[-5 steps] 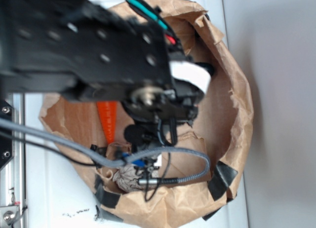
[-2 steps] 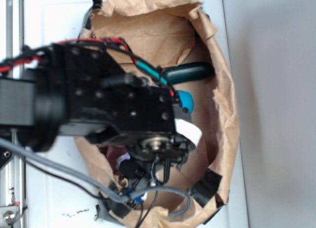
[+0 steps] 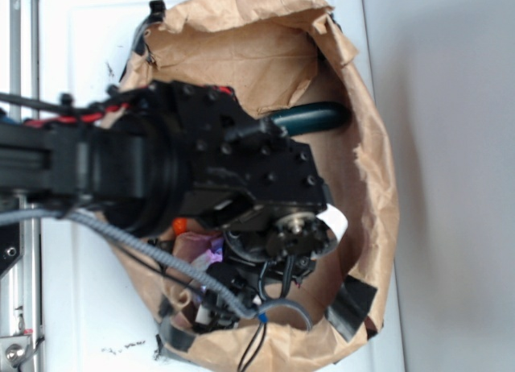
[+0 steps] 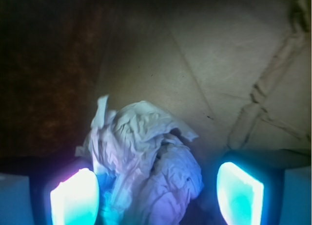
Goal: Grab the white paper.
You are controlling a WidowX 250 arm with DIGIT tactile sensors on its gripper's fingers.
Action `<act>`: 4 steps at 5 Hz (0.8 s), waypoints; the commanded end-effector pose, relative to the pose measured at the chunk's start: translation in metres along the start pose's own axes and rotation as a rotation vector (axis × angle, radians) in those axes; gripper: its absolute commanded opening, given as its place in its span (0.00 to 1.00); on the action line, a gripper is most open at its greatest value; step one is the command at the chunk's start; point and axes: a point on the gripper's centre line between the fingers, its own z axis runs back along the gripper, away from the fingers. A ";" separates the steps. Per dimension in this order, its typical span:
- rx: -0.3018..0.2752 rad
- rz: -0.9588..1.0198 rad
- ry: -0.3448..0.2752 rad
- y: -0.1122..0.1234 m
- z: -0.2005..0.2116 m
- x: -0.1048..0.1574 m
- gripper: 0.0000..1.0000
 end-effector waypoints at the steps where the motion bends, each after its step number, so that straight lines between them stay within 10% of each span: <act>1: 0.047 0.003 -0.027 0.003 -0.009 0.003 1.00; 2: 0.048 0.028 -0.063 0.009 -0.004 0.006 0.00; 4: -0.006 0.136 -0.149 0.029 0.039 0.004 0.00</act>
